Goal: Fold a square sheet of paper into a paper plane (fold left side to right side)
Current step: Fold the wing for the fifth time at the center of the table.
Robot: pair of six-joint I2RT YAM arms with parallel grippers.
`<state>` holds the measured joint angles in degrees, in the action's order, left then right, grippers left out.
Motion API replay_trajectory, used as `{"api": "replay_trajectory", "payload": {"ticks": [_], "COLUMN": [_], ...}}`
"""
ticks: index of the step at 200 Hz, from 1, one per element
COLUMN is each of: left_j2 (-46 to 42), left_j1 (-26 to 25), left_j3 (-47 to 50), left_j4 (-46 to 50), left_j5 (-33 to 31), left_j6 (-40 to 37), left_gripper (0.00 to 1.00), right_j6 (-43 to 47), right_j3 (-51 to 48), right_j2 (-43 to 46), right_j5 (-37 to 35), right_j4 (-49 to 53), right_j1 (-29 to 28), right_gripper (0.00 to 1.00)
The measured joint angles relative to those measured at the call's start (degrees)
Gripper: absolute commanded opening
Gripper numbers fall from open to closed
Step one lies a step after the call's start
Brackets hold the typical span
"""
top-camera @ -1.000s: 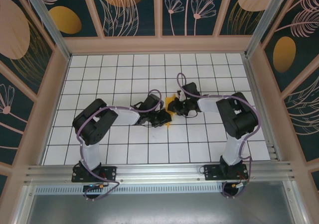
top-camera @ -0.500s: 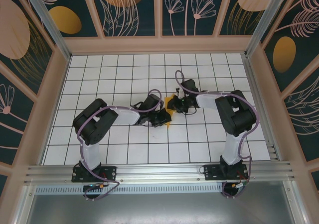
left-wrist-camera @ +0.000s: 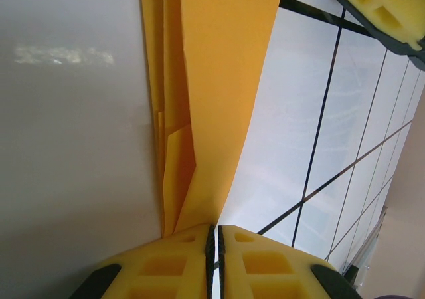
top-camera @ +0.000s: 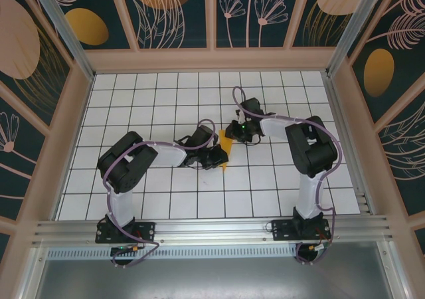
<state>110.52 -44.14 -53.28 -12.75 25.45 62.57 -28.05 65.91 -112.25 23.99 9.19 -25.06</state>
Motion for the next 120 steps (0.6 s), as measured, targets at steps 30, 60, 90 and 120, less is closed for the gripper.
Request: {"api": "replay_trajectory", "payload": {"ticks": [30,60,90,120], "left_j2": [0.0,0.0,0.0,0.0], "left_j1": [0.0,0.0,0.0,0.0], "left_j3": [0.0,0.0,0.0,0.0], "left_j4": [0.0,0.0,0.0,0.0], "left_j5": [0.0,0.0,0.0,0.0], "left_j6": [0.0,0.0,0.0,0.0], "left_gripper": [0.14,0.14,0.14,0.14], "right_j6": [1.3,2.5,3.2,4.1], "right_j3": [2.3,4.1,6.0,6.8], "right_j2": [-1.0,-2.0,-3.3,-3.7], "right_j5": [-1.5,-3.3,-4.4,-4.5], "right_j4": [1.4,1.3,1.4,1.8], "right_j1": [0.3,1.8,3.0,3.2], "right_gripper": [0.25,0.25,0.25,0.26]}}
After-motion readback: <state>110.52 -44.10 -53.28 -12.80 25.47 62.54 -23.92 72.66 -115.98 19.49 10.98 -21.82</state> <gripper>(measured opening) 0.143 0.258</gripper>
